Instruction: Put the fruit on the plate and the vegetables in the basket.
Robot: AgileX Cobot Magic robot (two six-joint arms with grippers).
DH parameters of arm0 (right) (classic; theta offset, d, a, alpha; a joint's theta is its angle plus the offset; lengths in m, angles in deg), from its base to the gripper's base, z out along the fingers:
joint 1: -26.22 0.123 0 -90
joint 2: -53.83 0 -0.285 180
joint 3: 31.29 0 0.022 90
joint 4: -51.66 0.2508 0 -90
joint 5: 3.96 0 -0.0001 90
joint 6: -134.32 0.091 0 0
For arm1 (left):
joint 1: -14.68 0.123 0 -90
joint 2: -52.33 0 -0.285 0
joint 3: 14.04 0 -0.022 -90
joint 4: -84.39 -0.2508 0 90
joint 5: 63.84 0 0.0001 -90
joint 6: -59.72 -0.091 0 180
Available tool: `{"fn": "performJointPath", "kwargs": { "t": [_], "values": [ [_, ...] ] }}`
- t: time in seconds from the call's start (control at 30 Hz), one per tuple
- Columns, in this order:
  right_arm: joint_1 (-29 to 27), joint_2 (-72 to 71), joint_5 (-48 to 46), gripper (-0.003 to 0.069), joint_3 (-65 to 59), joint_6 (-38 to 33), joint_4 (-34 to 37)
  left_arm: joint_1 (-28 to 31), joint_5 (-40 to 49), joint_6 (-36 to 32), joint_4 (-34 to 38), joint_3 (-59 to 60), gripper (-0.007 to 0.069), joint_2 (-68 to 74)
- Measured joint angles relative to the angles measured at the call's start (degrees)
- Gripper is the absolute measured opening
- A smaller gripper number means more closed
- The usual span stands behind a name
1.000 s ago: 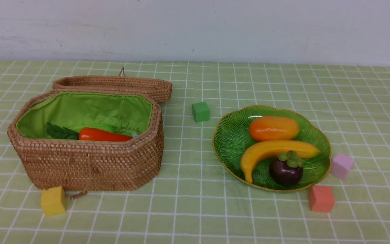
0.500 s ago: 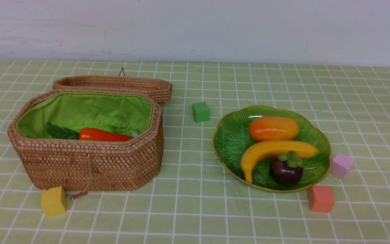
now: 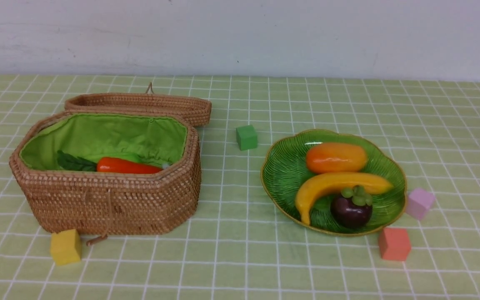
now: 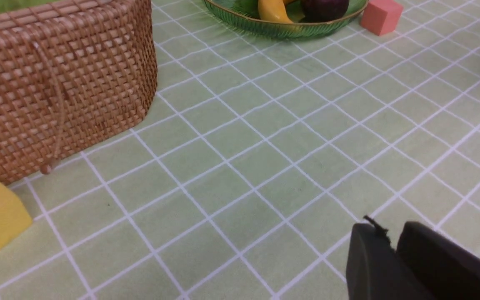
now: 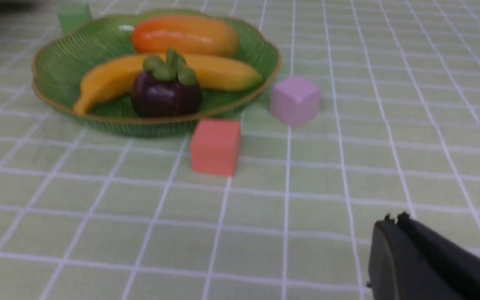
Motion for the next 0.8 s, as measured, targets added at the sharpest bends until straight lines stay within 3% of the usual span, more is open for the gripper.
{"fn": "performJointPath", "kwargs": {
  "t": [0.8],
  "values": [
    [-0.19,-0.08,0.83,-0.0010,-0.16,-0.41,1.25,0.00,0.01,0.00,-0.01,0.05,0.0115,0.00]
  ]
}}
